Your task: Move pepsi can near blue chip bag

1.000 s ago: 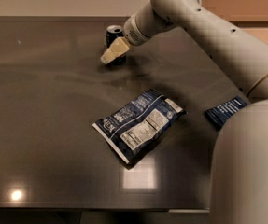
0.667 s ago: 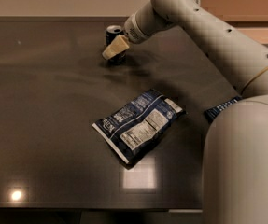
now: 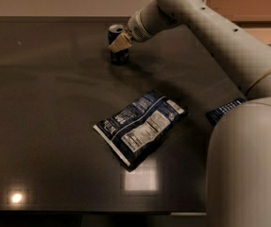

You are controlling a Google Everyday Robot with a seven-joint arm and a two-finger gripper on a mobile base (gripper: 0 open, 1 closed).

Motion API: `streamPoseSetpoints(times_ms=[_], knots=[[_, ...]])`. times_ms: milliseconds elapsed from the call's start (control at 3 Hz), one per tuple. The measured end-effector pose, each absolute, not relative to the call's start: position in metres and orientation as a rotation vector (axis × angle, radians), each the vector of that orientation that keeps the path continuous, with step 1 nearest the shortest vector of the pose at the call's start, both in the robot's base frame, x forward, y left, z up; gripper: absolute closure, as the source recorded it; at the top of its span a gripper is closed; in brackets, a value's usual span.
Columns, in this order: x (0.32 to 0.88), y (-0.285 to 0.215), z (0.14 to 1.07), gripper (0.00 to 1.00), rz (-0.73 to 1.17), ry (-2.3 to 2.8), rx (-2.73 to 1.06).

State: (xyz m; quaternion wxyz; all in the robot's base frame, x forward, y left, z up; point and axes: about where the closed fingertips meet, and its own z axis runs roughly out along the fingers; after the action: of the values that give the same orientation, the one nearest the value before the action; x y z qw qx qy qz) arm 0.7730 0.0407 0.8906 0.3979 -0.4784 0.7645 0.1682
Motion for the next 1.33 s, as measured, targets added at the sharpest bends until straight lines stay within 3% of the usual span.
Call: streamPoseSetpoints(times_ms=[333, 667, 1333], knots=[[0.751, 0.033, 0.899, 0.88, 0.46, 1.944, -1.235], [0.717, 0.017, 0.91, 1.0, 0.497, 1.949, -1.277], [0.658, -0.014, 0.911, 1.0, 0.543, 1.928, -1.324]])
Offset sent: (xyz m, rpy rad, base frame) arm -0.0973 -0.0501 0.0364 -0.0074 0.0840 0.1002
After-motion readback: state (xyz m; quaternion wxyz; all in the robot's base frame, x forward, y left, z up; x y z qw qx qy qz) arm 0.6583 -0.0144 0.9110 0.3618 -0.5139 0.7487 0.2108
